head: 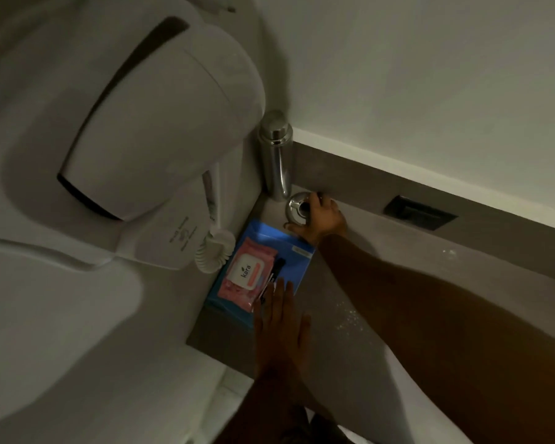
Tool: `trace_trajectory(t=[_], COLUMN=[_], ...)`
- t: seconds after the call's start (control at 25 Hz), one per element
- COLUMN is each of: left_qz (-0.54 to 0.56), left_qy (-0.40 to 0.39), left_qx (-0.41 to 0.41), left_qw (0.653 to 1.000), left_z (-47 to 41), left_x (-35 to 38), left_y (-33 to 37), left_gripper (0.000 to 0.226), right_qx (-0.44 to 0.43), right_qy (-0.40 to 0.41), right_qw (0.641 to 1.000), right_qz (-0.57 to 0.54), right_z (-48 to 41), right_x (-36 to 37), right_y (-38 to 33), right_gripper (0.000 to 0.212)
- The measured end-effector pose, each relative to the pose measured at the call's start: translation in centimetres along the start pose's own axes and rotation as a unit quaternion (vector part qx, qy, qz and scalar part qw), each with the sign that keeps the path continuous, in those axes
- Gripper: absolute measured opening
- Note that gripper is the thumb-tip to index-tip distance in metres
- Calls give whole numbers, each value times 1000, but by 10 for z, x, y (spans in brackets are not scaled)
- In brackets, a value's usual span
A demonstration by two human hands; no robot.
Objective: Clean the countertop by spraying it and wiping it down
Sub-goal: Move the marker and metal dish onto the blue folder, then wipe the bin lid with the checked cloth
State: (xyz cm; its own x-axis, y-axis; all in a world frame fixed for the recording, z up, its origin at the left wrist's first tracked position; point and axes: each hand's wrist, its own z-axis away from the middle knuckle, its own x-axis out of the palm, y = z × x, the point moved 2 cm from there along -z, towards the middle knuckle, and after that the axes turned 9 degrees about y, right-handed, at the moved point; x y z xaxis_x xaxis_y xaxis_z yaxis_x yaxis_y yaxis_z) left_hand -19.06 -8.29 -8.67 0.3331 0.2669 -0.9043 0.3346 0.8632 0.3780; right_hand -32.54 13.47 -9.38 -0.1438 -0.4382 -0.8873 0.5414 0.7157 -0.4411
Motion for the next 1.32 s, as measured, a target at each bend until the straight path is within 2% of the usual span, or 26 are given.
trace_trajectory(t=[0.16,0.2,0.32,0.44,0.6,0.8,0.92,1.04,1.32], left_qz=[-58,-65,-66,-102,-141,-92,-82,-102,-128], left_qy=[-35,-48,-14,-8,-12,-32,-61,-62,-85], left_qx=[38,63,138,178,243,332,366,373,396], left_qw=[997,995,988,979,960,938,925,920,906], left_z=[-8,-9,-16,-18,-1,50,67,74,82], left_x=[1,1,-5,-1,14,16,20,35,61], left_y=[6,16,60,110,156,199,210,209,194], left_gripper=[73,73,69,73,77,79,79,95,85], right_qx=[19,40,95,157,251,313,361,401,430], right_qy=[51,51,43,49,81,112,140,149,180], right_qw=[998,998,993,980,957,937,915,900,885], right_qz=[-5,2,63,115,121,111,112,87,10], right_z=[53,76,150,221,285,346,379,412,419], right_x=[-29,-38,-60,-84,-114,-145,-158,-160,-186], right_y=[40,60,121,175,218,241,256,277,352], right_gripper=[80,80,80,80,79,75,73,70,58])
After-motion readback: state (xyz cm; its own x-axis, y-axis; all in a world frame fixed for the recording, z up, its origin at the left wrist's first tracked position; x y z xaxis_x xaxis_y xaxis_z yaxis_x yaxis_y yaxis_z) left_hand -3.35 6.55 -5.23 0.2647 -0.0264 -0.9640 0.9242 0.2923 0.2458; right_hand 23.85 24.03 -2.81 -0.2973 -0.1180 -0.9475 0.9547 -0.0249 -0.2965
